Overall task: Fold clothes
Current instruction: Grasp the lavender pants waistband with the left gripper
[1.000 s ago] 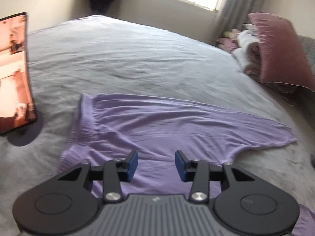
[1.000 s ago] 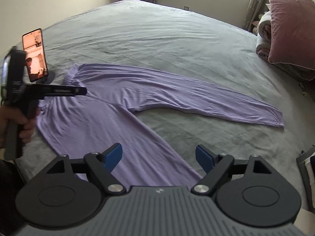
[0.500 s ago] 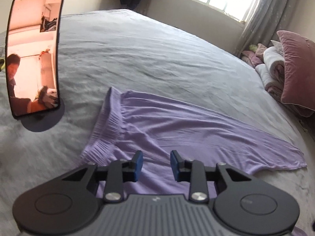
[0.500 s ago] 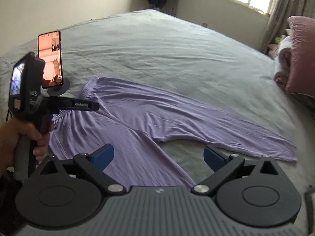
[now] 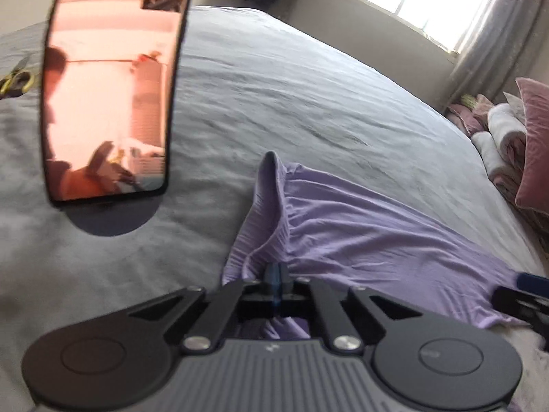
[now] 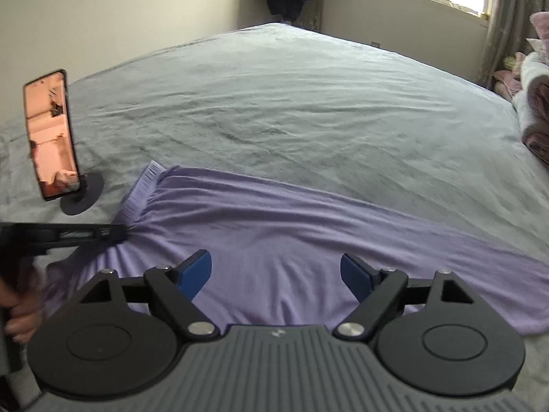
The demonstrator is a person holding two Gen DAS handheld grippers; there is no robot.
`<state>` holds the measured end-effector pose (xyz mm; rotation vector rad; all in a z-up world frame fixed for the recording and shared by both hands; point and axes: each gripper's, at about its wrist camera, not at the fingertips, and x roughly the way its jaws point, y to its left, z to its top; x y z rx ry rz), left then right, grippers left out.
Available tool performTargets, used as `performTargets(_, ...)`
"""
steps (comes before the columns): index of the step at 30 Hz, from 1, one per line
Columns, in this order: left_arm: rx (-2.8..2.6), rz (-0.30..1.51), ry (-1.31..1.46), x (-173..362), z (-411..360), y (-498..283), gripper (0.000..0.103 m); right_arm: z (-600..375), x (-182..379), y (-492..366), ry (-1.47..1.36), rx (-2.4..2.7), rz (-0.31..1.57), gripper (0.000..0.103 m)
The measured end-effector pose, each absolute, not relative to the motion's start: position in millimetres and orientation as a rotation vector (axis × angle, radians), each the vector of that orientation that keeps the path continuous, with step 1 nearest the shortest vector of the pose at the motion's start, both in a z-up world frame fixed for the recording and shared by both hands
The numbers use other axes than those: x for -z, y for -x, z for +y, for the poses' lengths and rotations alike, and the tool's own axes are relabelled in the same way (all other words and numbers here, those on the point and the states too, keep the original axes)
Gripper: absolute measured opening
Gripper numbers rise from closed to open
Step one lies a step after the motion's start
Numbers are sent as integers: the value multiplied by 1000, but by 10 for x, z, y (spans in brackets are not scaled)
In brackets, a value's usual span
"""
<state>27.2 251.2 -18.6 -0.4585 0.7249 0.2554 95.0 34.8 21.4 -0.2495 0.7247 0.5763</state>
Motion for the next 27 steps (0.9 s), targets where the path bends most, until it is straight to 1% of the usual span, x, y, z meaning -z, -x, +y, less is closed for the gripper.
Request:
performTargets(5, -204, 694, 401, 84, 2403, -167, 3, 591, -88, -1229, 314, -640, 708, 85)
performTargets(8, -195, 721, 388, 125, 2375, -176, 3, 760, -33, -1348, 362, -691, 691, 87)
performTargets(16, -197, 766, 401, 172, 2388, -221, 3, 1140, 118, -1623, 515, -785, 653, 88)
performTargets(22, -199, 781, 438, 224, 2422, -268, 3, 1170, 289, -1937, 488, -757, 722, 87)
performTargets(26, -204, 785, 444, 231, 2423, -284, 3, 1091, 385, -2065, 407, -766, 781, 87)
performTargets(27, -206, 786, 442, 232, 2417, -289, 3, 1073, 399, -2085, 386, -769, 795, 86)
